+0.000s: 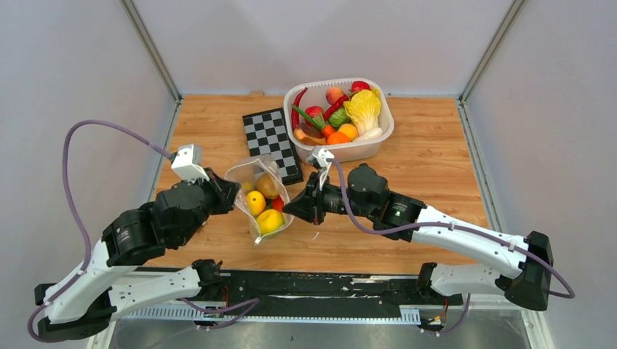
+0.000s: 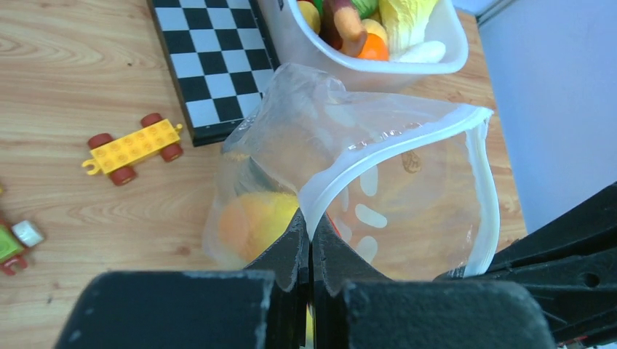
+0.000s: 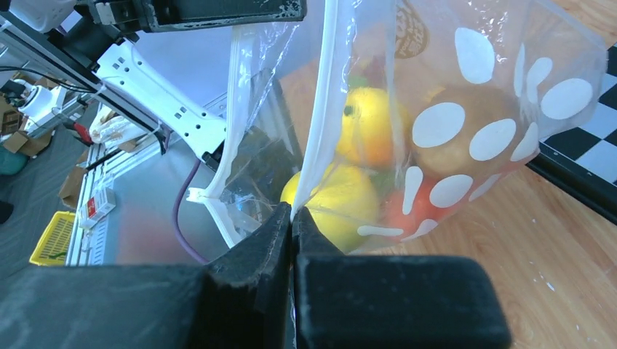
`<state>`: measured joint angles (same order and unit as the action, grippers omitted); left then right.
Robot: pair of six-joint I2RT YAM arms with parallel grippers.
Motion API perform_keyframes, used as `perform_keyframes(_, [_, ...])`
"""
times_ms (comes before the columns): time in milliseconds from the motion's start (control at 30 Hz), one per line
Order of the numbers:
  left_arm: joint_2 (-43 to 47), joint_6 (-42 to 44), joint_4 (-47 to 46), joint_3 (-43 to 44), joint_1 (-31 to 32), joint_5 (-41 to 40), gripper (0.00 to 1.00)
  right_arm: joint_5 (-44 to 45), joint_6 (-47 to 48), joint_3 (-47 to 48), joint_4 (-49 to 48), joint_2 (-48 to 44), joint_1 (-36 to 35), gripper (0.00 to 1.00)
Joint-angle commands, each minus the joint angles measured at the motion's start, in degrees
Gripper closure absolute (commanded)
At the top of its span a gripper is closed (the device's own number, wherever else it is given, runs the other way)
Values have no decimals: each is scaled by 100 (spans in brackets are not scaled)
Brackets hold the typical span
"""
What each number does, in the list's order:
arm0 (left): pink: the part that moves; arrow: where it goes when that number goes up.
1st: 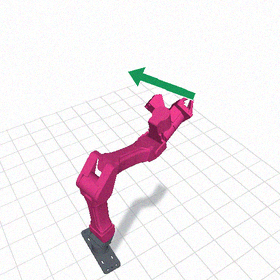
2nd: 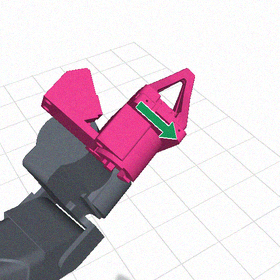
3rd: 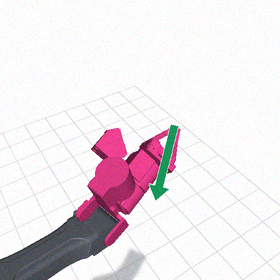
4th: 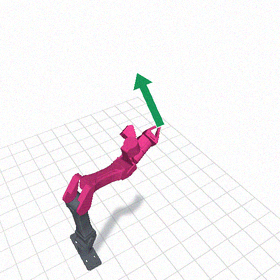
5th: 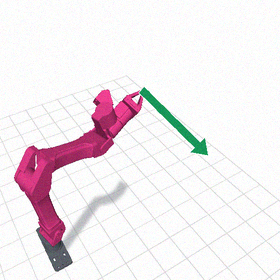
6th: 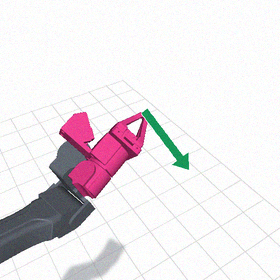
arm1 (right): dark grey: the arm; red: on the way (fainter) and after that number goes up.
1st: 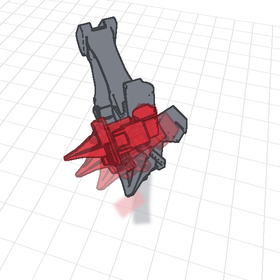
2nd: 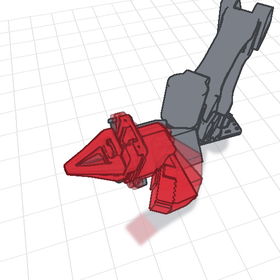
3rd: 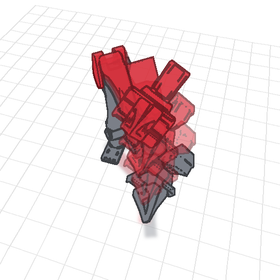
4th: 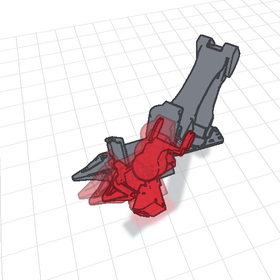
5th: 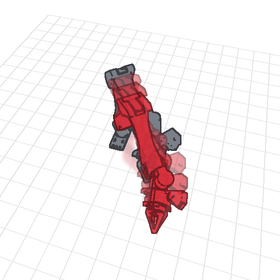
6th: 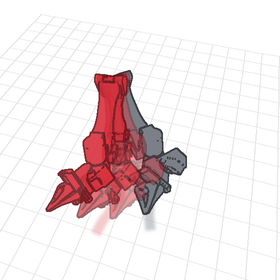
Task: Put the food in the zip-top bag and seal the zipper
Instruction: Adjust the zipper food storage bag at the center of the board, then pick up the fake fruit from the bin.
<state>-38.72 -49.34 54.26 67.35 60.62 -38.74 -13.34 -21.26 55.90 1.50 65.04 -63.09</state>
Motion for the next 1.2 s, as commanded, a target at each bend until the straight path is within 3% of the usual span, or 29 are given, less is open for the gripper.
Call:
perform_keyframes(0, [-76,57,584,156,1,-152,100,-382,-179,263,-179,371,121,96])
perform_keyframes(200, [-255,151,-88,-413,-5,339,100,161,-564,-354,-42,426,314,95])
perform_keyframes(367, [-490,71,-1084,-1141,-5,677,100,537,-555,-779,258,253,682,88])
perform_keyframes(500, [-733,44,-1389,-1382,-6,651,100,174,-254,-531,605,136,938,76])
perform_keyframes(633, [-758,63,-1452,-1410,-5,533,100,649,357,-124,941,-163,1034,46])
perform_keyframes(700, [-678,60,-1543,-1485,-5,497,100,932,620,63,972,-272,1150,36])
perform_keyframes(767, [-572,65,-1645,-1564,-7,493,100,1193,821,240,975,-251,1317,31])
perform_keyframes(933, [-360,97,-1781,-1725,-2,528,100,2305,879,901,1045,382,2032,27])
perform_keyframes(1167, [-172,121,-1894,-1869,-10,542,100,2435,69,2058,817,2042,3158,26])
